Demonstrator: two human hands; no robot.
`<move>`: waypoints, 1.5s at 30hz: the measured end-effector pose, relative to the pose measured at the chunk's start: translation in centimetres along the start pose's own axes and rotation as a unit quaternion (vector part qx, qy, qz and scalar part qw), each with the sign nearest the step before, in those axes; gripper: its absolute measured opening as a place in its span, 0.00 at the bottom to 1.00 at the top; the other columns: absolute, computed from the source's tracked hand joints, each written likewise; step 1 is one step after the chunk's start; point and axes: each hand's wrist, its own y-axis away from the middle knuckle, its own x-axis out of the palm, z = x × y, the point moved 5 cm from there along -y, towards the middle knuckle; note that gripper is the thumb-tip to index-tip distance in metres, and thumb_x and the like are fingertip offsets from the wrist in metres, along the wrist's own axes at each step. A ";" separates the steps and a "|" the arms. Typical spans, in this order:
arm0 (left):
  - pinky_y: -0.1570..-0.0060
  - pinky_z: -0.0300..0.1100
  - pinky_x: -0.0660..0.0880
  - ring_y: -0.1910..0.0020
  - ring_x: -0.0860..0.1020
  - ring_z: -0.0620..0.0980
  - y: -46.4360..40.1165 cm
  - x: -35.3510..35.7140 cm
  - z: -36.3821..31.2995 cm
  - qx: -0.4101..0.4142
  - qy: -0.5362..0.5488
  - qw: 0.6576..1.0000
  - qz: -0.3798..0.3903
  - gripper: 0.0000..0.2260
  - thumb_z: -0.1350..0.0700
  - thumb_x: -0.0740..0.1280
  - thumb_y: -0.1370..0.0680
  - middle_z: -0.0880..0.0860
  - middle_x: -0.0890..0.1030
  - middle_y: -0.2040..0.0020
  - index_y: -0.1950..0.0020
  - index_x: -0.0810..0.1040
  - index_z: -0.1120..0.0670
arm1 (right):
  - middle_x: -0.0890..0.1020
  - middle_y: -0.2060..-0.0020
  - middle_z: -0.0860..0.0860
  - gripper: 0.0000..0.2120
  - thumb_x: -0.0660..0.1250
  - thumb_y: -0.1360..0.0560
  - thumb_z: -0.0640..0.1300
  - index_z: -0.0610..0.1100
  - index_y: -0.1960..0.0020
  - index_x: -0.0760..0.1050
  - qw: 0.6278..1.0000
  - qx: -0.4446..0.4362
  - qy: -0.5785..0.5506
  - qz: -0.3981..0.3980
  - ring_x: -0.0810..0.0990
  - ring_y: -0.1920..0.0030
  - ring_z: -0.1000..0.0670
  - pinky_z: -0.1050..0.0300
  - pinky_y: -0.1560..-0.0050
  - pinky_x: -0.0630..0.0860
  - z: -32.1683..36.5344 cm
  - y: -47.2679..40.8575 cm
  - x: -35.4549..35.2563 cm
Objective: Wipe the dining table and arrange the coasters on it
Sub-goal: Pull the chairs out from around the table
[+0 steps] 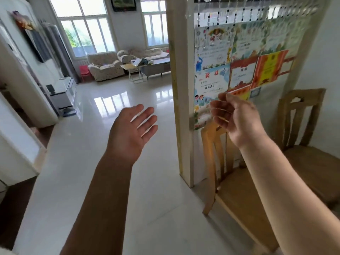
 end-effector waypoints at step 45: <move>0.46 0.57 0.79 0.47 0.81 0.60 -53.6 23.3 40.4 -0.402 -0.496 0.659 0.397 0.30 0.46 0.71 0.39 0.59 0.81 0.44 0.39 0.77 0.54 | 0.83 0.48 0.44 0.15 0.60 0.22 0.39 0.46 0.36 0.74 0.856 0.289 0.287 -0.319 0.83 0.48 0.42 0.45 0.47 0.81 -20.8 -43.1 -11.2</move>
